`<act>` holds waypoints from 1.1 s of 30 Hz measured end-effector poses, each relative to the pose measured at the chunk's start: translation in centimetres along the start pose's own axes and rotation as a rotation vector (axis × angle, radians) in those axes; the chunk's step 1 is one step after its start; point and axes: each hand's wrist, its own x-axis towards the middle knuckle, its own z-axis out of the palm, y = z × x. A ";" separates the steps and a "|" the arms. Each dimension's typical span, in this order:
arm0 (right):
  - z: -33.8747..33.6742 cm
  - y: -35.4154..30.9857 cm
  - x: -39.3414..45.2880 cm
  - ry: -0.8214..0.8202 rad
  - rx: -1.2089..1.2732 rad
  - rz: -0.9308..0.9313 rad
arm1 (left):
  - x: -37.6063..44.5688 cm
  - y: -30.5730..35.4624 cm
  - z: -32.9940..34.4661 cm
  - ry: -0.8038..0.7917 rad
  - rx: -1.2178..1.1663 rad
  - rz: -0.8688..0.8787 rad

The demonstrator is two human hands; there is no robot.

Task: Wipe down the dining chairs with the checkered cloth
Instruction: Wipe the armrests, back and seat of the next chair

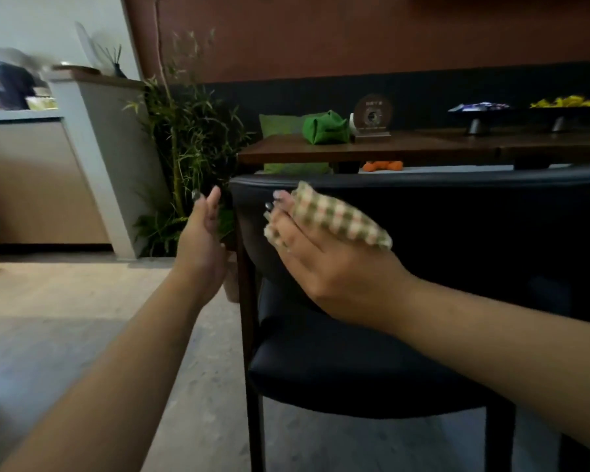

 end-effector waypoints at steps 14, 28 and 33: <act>2.2 -2.0 4.5 -0.028 -0.078 0.019 | -4.8 -14.0 -6.4 0.292 -0.260 -0.289; 15.1 -16.8 6.6 -0.154 1.366 1.355 | -6.9 -23.1 -10.5 0.334 0.039 -0.407; 17.8 -19.2 10.8 0.103 1.704 1.950 | -7.6 -24.1 -9.5 0.336 0.033 -0.414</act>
